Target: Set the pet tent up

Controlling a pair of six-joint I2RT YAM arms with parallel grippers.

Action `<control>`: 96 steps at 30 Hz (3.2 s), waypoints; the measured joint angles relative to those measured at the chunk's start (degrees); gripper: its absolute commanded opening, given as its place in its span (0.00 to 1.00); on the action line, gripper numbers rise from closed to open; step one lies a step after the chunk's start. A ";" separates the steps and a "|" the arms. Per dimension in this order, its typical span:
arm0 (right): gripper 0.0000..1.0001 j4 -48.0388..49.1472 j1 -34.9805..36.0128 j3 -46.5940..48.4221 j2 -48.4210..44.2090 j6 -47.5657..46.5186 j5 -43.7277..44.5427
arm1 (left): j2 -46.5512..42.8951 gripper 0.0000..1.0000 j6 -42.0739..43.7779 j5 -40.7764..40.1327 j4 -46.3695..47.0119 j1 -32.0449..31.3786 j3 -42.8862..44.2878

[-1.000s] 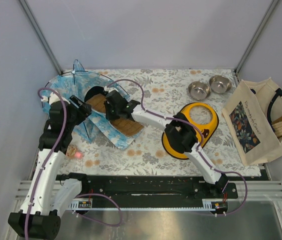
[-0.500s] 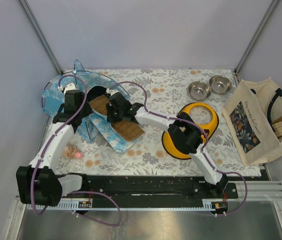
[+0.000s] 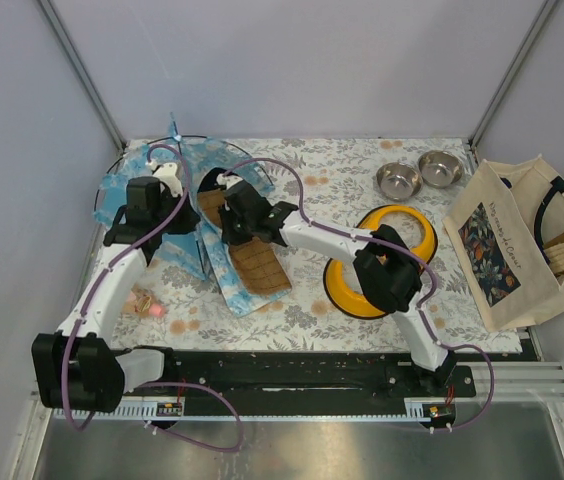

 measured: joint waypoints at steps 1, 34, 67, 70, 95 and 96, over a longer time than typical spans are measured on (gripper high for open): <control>0.15 -0.50 0.00 -0.15 -0.74 -0.35 0.20 | -1.14 0.00 1.16 2.43 0.00 0.02 -0.59; 0.97 -10.71 -0.42 -24.20 -36.33 -12.68 13.14 | -6.29 0.56 -1.84 14.16 1.75 -0.35 -9.88; 0.30 -32.94 -1.42 12.09 -4.46 -25.46 9.25 | -5.49 0.00 2.86 21.75 3.61 -1.46 -8.74; 0.34 -32.50 -2.01 16.09 -1.95 -25.11 11.02 | -5.22 0.00 2.73 21.29 3.34 -1.57 -8.74; 1.00 -22.82 -3.50 -6.40 -31.76 -21.14 22.97 | -6.47 0.54 -5.51 11.85 1.31 -2.36 -7.72; 1.00 -22.29 -3.56 -7.37 -33.33 -20.57 23.45 | -6.47 0.53 -5.77 11.58 1.27 -2.36 -7.72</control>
